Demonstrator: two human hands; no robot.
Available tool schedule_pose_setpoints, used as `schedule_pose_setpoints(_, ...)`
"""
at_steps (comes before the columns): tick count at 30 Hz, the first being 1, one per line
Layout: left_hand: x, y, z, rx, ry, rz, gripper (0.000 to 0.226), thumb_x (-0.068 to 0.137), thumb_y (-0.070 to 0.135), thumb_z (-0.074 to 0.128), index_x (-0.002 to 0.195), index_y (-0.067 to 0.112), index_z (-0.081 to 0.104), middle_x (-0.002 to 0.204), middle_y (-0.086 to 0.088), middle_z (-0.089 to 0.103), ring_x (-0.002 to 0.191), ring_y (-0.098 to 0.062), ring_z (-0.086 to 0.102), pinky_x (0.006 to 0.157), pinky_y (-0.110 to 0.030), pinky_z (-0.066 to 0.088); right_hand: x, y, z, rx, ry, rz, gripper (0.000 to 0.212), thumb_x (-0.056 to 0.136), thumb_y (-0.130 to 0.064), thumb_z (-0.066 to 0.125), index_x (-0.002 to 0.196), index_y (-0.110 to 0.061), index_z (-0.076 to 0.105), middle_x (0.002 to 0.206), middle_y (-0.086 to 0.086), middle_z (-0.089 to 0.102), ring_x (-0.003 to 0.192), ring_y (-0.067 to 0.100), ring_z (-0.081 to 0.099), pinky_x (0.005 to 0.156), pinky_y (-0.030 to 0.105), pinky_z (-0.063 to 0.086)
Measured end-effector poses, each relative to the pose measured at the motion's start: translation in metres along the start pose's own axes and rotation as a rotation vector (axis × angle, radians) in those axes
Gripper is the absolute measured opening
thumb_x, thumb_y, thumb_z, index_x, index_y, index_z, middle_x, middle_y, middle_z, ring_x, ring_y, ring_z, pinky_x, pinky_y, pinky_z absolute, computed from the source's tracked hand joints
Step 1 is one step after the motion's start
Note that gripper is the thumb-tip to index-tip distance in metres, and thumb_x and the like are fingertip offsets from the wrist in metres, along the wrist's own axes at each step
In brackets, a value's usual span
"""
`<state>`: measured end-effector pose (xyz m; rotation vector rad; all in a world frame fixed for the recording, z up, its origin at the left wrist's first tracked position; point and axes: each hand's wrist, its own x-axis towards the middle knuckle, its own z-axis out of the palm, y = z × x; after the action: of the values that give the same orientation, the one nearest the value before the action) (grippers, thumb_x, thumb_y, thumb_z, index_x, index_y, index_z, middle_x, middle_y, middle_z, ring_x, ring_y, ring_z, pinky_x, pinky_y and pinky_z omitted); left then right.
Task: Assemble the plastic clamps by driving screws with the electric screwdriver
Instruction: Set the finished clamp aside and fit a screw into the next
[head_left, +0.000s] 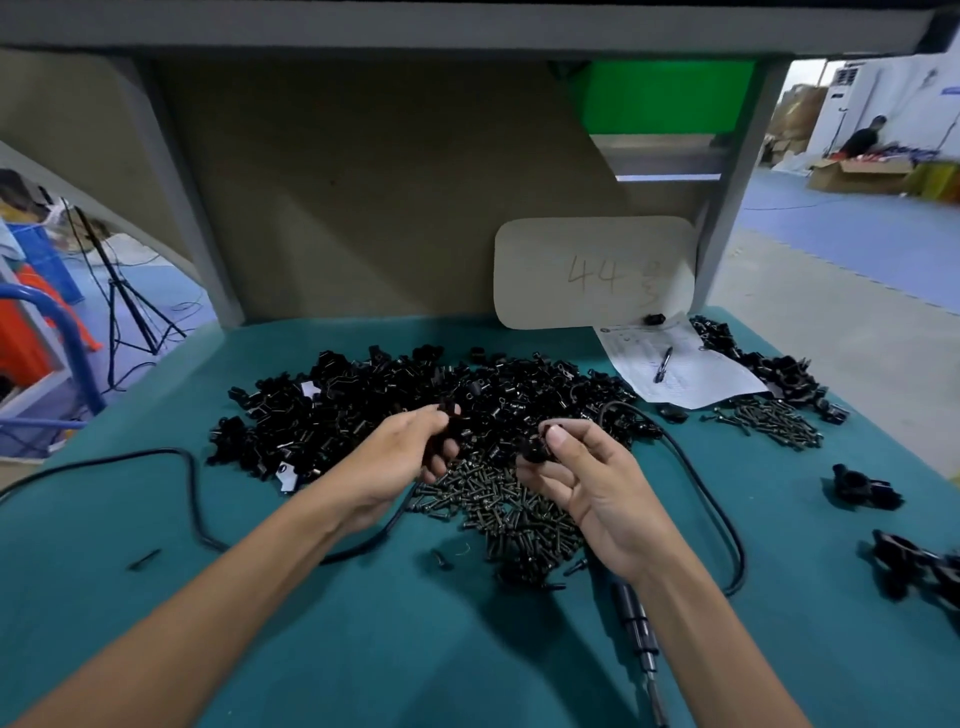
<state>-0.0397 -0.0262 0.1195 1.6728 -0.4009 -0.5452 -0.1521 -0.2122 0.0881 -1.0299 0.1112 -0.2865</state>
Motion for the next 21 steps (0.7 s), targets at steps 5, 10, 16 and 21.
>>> schedule_pose_setpoints(5,-0.007,-0.002,0.003,-0.149,-0.091,-0.038,0.020,0.105,0.026,0.052,0.125,0.027,0.056,0.067,0.005,0.051,0.057,-0.010,0.041,0.054,-0.024,0.035,0.000,0.003,0.005,0.054,0.005,0.009,0.021,0.086,-0.023,0.074,0.101,-0.008,0.069,0.115,0.018,0.072,0.101,0.038,0.071,0.080,0.037,0.062)
schedule_pose_setpoints(10,-0.013,0.007,0.008,0.048,-0.181,0.097,0.018,0.097,0.031,0.065,0.112,0.021,0.061,0.067,0.001,0.064,0.058,-0.011,0.054,0.051,-0.021,0.044,-0.001,0.004,0.013,-0.054,0.022,-0.053,0.027,0.081,-0.022,0.078,0.105,-0.013,0.072,0.111,0.014,0.072,0.090,0.029,0.072,0.080,0.034,0.061)
schedule_pose_setpoints(16,-0.014,0.010,0.010,0.596,-0.006,0.367,0.027,0.092,0.054,0.063,0.119,0.050,0.066,0.105,0.012,0.061,0.094,0.001,0.060,0.086,-0.027,0.050,-0.003,0.010,0.031,-0.246,-0.010,-0.082,0.036,0.091,-0.035,0.063,0.125,-0.025,0.069,0.121,-0.001,0.075,0.112,0.015,0.071,0.086,0.023,0.057)
schedule_pose_setpoints(21,-0.025,0.012,0.007,0.587,-0.004,0.416,0.033,0.090,0.048,0.069,0.123,0.046,0.067,0.103,0.021,0.068,0.098,0.006,0.061,0.088,-0.021,0.049,-0.006,0.006,0.033,-0.268,-0.101,-0.034,0.038,0.109,-0.008,0.041,0.140,-0.022,0.058,0.125,-0.004,0.073,0.118,0.012,0.067,0.094,0.021,0.054)
